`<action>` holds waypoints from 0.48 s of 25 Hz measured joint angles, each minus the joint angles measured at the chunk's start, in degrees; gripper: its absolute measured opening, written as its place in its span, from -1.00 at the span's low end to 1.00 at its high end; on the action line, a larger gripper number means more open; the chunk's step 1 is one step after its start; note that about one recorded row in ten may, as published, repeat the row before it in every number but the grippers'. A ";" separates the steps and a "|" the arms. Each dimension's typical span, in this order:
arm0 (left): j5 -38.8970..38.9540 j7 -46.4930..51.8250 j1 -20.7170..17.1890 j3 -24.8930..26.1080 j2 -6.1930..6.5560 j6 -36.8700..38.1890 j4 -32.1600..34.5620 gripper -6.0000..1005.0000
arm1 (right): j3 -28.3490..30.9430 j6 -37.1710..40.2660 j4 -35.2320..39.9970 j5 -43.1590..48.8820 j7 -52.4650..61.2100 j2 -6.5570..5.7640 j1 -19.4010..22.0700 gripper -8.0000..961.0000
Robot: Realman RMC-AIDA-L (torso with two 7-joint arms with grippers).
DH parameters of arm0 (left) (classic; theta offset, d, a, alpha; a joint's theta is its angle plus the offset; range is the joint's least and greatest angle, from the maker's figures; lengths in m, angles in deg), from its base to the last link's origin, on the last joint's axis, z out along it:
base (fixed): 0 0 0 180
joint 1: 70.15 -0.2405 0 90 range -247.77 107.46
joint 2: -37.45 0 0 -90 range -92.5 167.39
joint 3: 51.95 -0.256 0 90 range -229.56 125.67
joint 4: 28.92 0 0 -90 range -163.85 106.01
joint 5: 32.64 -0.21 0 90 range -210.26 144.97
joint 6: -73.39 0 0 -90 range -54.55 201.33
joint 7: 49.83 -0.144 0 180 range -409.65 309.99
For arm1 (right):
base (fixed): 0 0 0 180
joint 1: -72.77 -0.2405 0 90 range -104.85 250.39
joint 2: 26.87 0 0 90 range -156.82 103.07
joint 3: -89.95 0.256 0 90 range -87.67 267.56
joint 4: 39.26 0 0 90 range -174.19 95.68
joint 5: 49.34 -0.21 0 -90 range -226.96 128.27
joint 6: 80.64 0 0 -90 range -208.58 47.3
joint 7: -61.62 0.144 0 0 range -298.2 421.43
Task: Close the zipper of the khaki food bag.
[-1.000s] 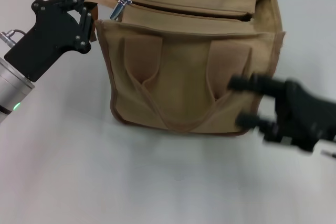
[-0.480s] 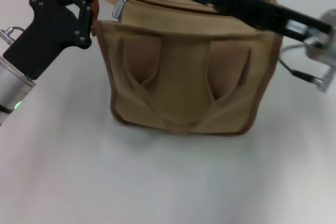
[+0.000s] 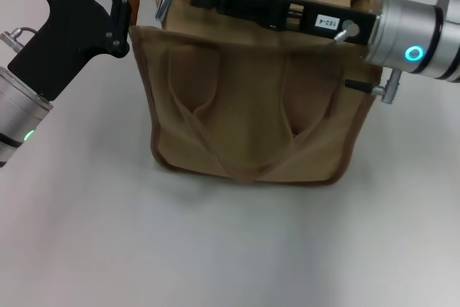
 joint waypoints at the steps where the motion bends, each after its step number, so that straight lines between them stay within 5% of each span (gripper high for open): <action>1: 0.00 0.12 0.20 0.00 0.00 0.18 0.01 -0.93 | -0.54 -0.80 -0.01 -0.05 0.67 0.01 -0.27 0.46; 3: 0.00 0.19 0.39 0.00 0.00 0.49 0.02 -0.93 | -1.15 -1.73 -0.05 0.00 1.42 0.01 -0.68 0.46; 12: -0.02 -0.40 0.70 -0.09 -0.06 2.05 -0.59 -0.92 | -4.79 -6.65 -0.11 -0.08 4.20 0.05 -2.38 -0.13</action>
